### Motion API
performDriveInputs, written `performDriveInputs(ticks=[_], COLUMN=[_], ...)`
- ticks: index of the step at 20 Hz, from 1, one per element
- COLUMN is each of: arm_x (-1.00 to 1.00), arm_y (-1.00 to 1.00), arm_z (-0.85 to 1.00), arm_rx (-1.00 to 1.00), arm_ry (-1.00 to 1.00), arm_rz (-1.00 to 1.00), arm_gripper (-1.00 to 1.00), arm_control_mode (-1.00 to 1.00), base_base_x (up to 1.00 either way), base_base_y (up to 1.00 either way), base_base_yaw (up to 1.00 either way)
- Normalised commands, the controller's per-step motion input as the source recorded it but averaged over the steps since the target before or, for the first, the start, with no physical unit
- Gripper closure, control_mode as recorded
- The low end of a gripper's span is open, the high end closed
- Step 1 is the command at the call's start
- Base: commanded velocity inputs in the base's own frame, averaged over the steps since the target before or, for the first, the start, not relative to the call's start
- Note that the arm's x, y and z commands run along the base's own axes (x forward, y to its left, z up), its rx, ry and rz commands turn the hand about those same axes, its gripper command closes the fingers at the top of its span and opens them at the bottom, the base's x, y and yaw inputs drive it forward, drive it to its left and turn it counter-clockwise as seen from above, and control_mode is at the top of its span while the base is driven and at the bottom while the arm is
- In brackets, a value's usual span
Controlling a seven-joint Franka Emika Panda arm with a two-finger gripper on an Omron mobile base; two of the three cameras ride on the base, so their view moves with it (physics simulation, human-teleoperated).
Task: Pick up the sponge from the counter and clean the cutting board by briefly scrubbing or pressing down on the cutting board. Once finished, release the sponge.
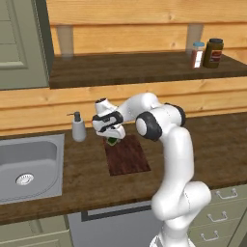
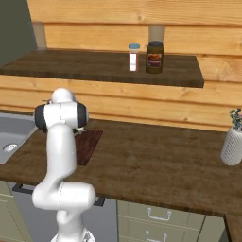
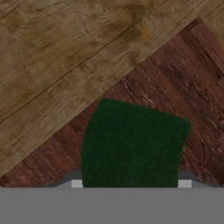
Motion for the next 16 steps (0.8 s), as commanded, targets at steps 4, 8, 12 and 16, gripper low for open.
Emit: performDriveInputs(ticks=[4, 8, 12, 16], arm_x=[-0.75, -1.00, -0.99, -1.00], arm_y=[0.03, -0.07, 0.00, 0.00], arm_z=[-0.22, -0.20, -0.21, -0.27], arm_rx=[-0.02, -0.03, -0.04, -0.07], arm_ry=[0.01, -0.01, -0.05, -0.11], arm_rz=[0.02, 0.04, 0.06, 0.07], arm_gripper=[1.00, 1.00, 1.00, 1.00], arm_control_mode=[-1.00, -1.00, -1.00, -1.00], base_base_x=[0.00, 0.00, 0.00, 0.00], base_base_y=[0.00, 0.00, 0.00, 0.00], base_base_yaw=[0.00, 0.00, 0.00, 0.00])
